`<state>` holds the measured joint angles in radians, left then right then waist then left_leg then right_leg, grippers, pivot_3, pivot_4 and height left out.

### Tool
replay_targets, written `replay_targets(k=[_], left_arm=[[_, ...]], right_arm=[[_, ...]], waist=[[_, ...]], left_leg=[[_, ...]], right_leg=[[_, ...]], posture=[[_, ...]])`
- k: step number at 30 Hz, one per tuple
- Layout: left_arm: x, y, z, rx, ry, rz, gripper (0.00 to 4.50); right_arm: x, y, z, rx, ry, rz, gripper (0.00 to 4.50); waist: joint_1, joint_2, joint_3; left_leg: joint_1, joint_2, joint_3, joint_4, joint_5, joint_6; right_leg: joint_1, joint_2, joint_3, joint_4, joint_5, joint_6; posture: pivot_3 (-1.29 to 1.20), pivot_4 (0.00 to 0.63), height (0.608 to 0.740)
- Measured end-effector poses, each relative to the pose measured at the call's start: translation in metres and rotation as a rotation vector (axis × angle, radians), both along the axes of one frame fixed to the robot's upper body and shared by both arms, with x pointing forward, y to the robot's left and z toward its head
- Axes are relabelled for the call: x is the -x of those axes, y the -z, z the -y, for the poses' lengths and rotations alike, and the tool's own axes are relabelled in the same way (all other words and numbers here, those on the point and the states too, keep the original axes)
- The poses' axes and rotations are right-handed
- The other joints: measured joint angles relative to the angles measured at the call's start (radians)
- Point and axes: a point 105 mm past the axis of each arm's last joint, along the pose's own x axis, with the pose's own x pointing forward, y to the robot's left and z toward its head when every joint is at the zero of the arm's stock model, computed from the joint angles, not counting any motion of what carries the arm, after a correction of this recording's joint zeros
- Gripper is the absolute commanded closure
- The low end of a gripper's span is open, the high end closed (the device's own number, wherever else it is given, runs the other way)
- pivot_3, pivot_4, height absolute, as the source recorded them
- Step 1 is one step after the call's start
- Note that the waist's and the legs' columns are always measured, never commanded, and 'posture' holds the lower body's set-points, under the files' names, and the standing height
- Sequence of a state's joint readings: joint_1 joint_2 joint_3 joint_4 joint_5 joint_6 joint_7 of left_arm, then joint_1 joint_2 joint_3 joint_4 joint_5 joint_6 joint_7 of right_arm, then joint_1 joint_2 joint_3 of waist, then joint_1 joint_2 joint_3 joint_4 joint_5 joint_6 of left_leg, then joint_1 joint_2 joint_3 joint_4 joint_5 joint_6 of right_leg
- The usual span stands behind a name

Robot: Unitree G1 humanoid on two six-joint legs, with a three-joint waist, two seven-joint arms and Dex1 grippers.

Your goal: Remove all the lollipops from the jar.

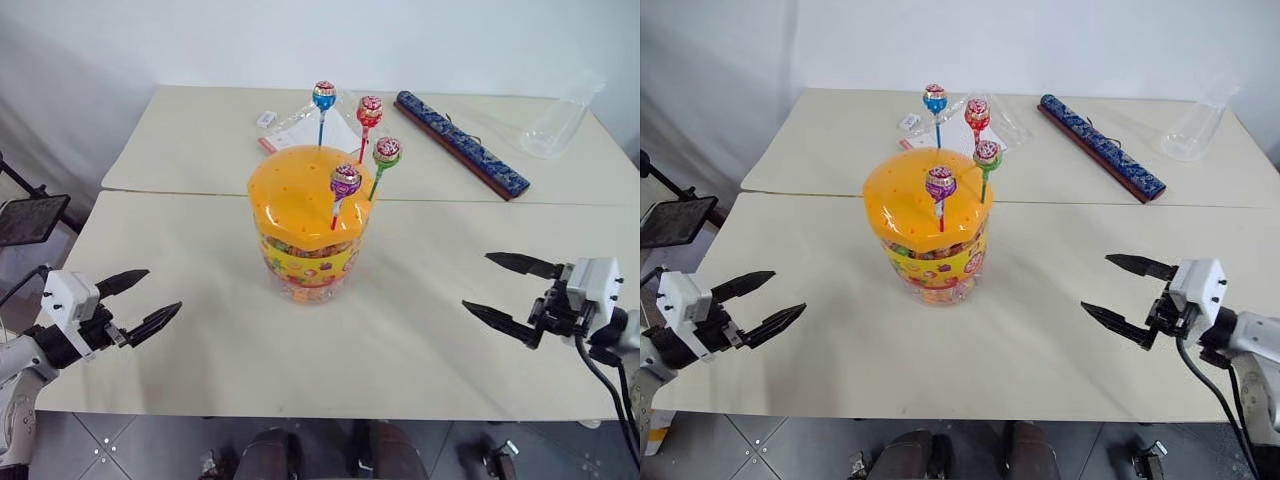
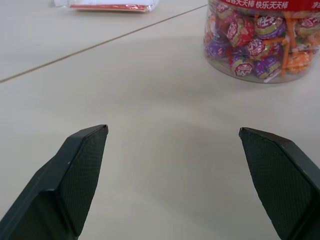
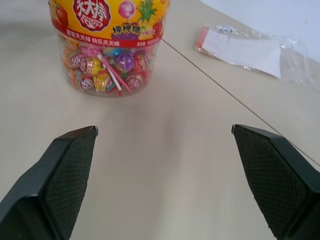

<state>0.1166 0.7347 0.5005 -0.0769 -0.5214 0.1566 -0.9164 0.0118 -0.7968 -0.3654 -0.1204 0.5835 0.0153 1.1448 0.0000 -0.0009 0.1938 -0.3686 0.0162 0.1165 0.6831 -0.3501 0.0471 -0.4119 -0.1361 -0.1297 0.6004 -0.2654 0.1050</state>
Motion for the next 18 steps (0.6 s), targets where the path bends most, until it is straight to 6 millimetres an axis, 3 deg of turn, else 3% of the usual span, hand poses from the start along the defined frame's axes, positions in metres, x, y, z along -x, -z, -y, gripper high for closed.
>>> replay_targets(k=[4, 7, 12, 18], left_arm=[[-0.005, 0.002, 0.011, 0.045, 0.026, -0.026, 0.02], [-0.009, -0.011, 0.013, 0.198, 0.051, -0.051, 0.02], [-0.010, -0.070, 0.008, 0.353, 0.143, 0.025, 0.02], [-0.006, -0.075, 0.018, 0.440, 0.239, -0.018, 0.02]], right_arm=[[0.000, 0.005, -0.005, -0.045, -0.004, 0.018, 0.00], [0.000, 0.000, -0.012, -0.133, -0.019, 0.042, 0.00], [0.007, -0.038, -0.048, -0.310, -0.132, 0.193, 0.00], [0.015, -0.082, -0.069, -0.410, -0.197, 0.309, 0.00]], waist=[[0.000, 0.000, 0.000], [0.000, 0.000, 0.000], [-0.003, 0.001, 0.000], [0.000, 0.001, 0.000]], left_leg=[[0.000, 0.000, 0.000, 0.000, 0.000, 0.000], [0.000, 0.000, -0.001, 0.000, 0.000, -0.001], [0.000, 0.001, -0.001, 0.001, 0.000, -0.002], [-0.001, 0.000, -0.001, 0.001, 0.000, -0.002]], right_leg=[[0.000, 0.000, 0.000, 0.001, 0.000, 0.000], [0.000, 0.000, 0.001, 0.001, 0.000, 0.000], [-0.001, 0.001, 0.002, 0.003, 0.000, 0.000], [-0.002, 0.005, 0.001, 0.004, 0.000, 0.000]], posture=[[0.00, 0.150, 0.740], [0.00, 0.150, 0.740], [0.00, 0.150, 0.740], [0.00, 0.150, 0.740]])
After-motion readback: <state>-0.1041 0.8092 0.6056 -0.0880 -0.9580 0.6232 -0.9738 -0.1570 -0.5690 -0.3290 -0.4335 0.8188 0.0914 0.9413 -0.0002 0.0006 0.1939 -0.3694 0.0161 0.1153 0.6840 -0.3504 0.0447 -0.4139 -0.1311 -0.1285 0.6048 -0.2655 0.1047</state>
